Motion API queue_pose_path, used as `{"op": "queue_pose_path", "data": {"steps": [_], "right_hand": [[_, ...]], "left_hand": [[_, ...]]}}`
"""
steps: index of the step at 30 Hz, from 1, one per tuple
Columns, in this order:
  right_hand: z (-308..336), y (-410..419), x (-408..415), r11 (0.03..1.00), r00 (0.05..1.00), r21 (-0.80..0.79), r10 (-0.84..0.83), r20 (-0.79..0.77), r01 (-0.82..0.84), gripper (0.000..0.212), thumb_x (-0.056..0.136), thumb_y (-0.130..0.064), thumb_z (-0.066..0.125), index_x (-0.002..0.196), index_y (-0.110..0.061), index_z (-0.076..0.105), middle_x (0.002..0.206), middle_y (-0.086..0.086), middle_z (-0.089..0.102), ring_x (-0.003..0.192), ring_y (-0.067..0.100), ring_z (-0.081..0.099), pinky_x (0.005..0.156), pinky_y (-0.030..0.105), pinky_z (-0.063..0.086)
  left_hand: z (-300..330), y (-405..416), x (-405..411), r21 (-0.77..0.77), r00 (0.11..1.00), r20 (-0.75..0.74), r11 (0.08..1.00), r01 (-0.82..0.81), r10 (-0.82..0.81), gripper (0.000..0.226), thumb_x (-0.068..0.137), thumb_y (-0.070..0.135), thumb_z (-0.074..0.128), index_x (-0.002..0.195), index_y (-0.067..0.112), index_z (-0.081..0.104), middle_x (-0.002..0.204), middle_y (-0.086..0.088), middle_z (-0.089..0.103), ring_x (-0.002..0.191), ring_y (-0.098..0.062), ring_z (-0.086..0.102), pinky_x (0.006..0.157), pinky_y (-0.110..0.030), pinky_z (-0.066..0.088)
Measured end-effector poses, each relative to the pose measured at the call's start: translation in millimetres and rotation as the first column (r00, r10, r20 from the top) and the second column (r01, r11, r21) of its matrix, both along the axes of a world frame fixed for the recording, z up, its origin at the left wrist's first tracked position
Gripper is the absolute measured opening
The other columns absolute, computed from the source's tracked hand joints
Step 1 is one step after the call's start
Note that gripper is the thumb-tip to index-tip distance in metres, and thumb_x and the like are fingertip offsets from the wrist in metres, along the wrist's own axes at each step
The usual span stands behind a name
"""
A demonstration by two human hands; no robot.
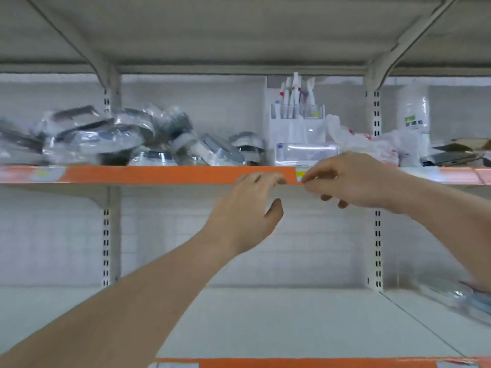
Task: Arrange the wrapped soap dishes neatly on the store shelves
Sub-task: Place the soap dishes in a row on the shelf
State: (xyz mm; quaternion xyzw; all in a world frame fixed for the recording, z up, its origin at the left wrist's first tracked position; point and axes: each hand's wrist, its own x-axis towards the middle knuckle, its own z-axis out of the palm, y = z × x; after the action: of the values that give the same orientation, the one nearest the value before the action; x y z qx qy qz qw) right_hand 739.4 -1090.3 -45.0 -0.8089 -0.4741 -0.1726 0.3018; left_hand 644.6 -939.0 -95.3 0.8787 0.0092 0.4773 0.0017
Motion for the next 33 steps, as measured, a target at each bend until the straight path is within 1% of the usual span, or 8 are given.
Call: {"op": "queue_pose_path", "data": {"steps": [4,10,14,19,24,27,30,33], "right_hand": [[31.2,48.2,-30.6,0.994,0.999,0.097,0.049,0.003,-0.049,0.015,0.089,-0.027,0.057,0.098,-0.021,0.067,0.089,0.004,0.069,0.08,0.019,0.067,0.065,0.029,0.054],[52.6,127.8,-28.4,0.993,0.998,0.102,0.057,0.002,-0.057,0.032,0.09,-0.028,0.057,0.12,-0.016,0.059,0.096,0.003,0.058,0.074,0.019,0.057,0.063,0.026,0.048],[59.2,183.1,2.8,0.997,0.997,0.07,-0.042,0.067,0.037,0.059,0.085,-0.042,0.059,0.136,-0.018,0.042,0.132,0.008,0.051,0.118,0.026,0.048,0.091,0.029,0.038],[69.5,240.3,40.7,0.998,0.998,-0.049,-0.031,-0.062,0.028,0.085,0.076,-0.057,0.064,0.143,-0.013,0.033,0.14,0.008,0.044,0.123,0.027,0.046,0.097,0.033,0.038],[77.7,242.0,61.6,0.994,0.931,-0.084,0.037,-0.363,-0.072,0.064,0.068,-0.058,0.071,0.116,-0.019,0.055,0.113,0.004,0.058,0.097,0.021,0.057,0.078,0.028,0.044],[75.8,241.0,58.0,0.985,0.875,0.006,0.154,-0.459,-0.17,0.053,0.069,-0.044,0.077,0.111,-0.017,0.06,0.098,0.003,0.065,0.078,0.016,0.059,0.066,0.025,0.046],[72.0,241.4,49.8,0.98,0.904,0.143,0.184,-0.386,-0.138,0.084,0.057,-0.043,0.082,0.129,-0.016,0.049,0.12,0.007,0.06,0.102,0.022,0.059,0.087,0.034,0.047],[73.6,230.9,33.1,0.949,0.92,0.299,0.198,-0.338,-0.094,0.065,0.07,-0.04,0.074,0.125,-0.021,0.046,0.118,0.005,0.055,0.1,0.024,0.055,0.078,0.031,0.044]], "left_hand": [[21.8,52.8,-48.9,0.025,0.982,0.077,0.984,-0.175,0.173,0.044,0.085,0.033,0.043,0.124,0.018,0.054,0.121,0.001,0.058,0.114,-0.02,0.05,0.094,-0.032,0.038],[44.7,125.8,-75.8,-0.166,0.897,0.068,0.891,-0.422,0.437,0.048,0.088,0.032,0.052,0.134,0.02,0.043,0.131,-0.007,0.048,0.12,-0.027,0.042,0.1,-0.035,0.031],[68.5,165.7,-63.9,-0.281,0.817,-0.155,0.768,-0.576,0.556,0.07,0.089,0.048,0.05,0.146,0.021,0.021,0.145,-0.011,0.033,0.13,-0.032,0.036,0.104,-0.041,0.032],[90.5,198.9,-44.6,-0.316,0.77,-0.306,0.703,-0.637,0.56,0.078,0.083,0.063,0.049,0.148,0.031,0.02,0.148,-0.011,0.034,0.132,-0.031,0.037,0.102,-0.037,0.034],[102.6,203.5,-25.8,-0.219,0.714,-0.401,0.697,-0.683,0.574,0.084,0.08,0.068,0.051,0.148,0.031,0.02,0.154,-0.003,0.027,0.138,-0.028,0.029,0.108,-0.036,0.028],[109.9,204.4,-25.4,-0.198,0.7,-0.48,0.712,-0.673,0.528,0.078,0.082,0.063,0.053,0.146,0.028,0.028,0.154,0.0,0.024,0.138,-0.024,0.029,0.109,-0.035,0.026],[108.9,202.1,-27.5,-0.151,0.729,-0.453,0.761,-0.631,0.514,0.064,0.086,0.056,0.052,0.141,0.026,0.041,0.15,-0.003,0.033,0.134,-0.024,0.034,0.107,-0.033,0.028],[105.3,204.5,-34.2,-0.207,0.817,-0.359,0.814,-0.542,0.452,0.056,0.085,0.051,0.058,0.134,0.025,0.052,0.14,-0.004,0.047,0.125,-0.024,0.045,0.101,-0.033,0.036]]}}
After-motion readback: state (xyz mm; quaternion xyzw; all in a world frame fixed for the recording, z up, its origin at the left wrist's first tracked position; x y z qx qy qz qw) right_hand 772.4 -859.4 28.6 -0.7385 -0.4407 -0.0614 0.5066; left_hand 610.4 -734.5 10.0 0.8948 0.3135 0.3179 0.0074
